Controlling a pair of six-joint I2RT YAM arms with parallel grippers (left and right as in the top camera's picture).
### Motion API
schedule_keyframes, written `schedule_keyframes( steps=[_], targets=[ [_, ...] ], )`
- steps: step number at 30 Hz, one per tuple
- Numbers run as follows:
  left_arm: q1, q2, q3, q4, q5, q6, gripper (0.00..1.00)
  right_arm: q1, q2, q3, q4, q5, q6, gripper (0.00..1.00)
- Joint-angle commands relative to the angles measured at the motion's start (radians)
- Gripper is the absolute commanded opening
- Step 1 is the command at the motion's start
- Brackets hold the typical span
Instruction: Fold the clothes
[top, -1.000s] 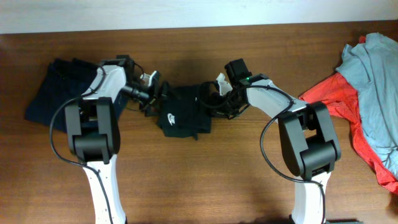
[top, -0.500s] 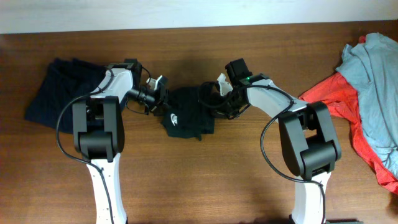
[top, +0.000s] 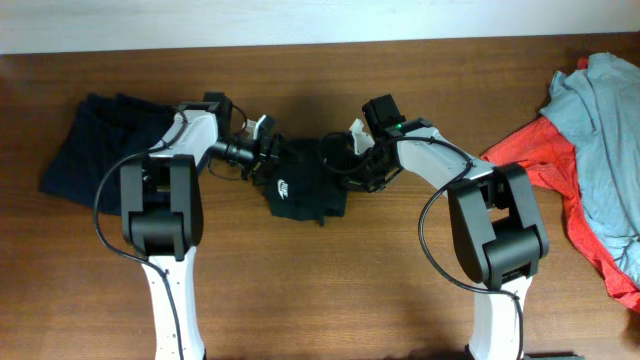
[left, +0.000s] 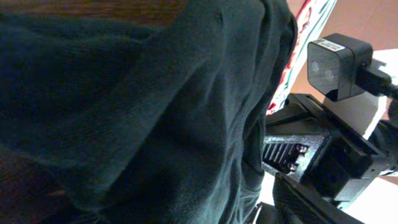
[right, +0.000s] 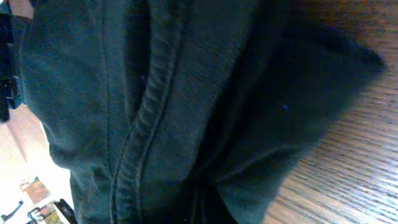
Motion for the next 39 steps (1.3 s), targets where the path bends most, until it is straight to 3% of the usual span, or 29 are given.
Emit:
schedule_keyframes(
  steps=[1, 2, 5, 8, 10, 16, 22, 29, 39],
  targets=[
    [-0.051, 0.063, -0.025, 0.021, -0.095, 0.012, 0.72, 0.005, 0.006, 0.007, -0.001, -0.02, -0.002, 0.04],
    [-0.057, 0.063, -0.025, 0.025, -0.097, 0.012, 0.63, 0.005, 0.006, 0.007, -0.001, -0.02, -0.002, 0.04],
    [-0.074, 0.063, -0.025, 0.035, -0.098, 0.012, 0.52, 0.005, 0.006, 0.007, -0.001, -0.02, -0.002, 0.04],
    [-0.076, 0.063, -0.025, 0.052, -0.098, 0.013, 0.17, 0.005, 0.006, 0.007, -0.002, -0.02, -0.002, 0.04],
    [-0.075, 0.063, -0.025, 0.067, -0.097, 0.013, 0.01, 0.005, 0.006, 0.008, -0.01, -0.02, -0.003, 0.04],
    [-0.043, 0.053, -0.025, 0.033, -0.092, 0.02, 0.0, -0.016, 0.006, 0.008, -0.1, 0.037, -0.08, 0.04],
    [0.016, -0.05, -0.025, -0.055, -0.097, 0.14, 0.01, -0.098, 0.005, 0.008, -0.215, 0.085, -0.127, 0.04],
    [0.06, -0.214, -0.025, -0.067, -0.123, 0.176, 0.01, -0.191, 0.005, 0.008, -0.245, 0.082, -0.127, 0.04],
    [0.162, -0.318, -0.025, -0.067, -0.119, 0.176, 0.0, -0.19, 0.005, 0.008, -0.248, 0.082, -0.127, 0.04]
  ],
)
